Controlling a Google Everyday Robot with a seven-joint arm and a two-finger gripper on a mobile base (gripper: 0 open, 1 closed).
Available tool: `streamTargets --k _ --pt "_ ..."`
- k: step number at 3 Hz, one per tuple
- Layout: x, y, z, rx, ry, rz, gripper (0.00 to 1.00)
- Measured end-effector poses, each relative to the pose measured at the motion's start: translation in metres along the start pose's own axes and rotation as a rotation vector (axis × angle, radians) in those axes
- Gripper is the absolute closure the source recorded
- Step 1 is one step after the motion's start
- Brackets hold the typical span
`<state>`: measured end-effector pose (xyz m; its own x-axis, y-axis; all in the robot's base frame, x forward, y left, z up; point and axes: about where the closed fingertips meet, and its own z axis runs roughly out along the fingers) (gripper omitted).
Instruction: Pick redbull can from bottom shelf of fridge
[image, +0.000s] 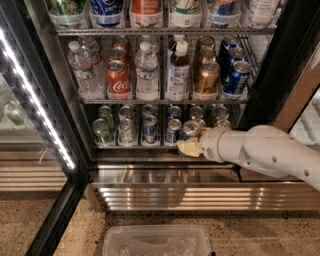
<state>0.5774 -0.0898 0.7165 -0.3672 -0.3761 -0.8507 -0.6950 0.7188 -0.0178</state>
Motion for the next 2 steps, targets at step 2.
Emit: streamTargets --k 2 --pt "-0.072 -0.067 -0.065 -0.072 -0.059 0.019 1.00"
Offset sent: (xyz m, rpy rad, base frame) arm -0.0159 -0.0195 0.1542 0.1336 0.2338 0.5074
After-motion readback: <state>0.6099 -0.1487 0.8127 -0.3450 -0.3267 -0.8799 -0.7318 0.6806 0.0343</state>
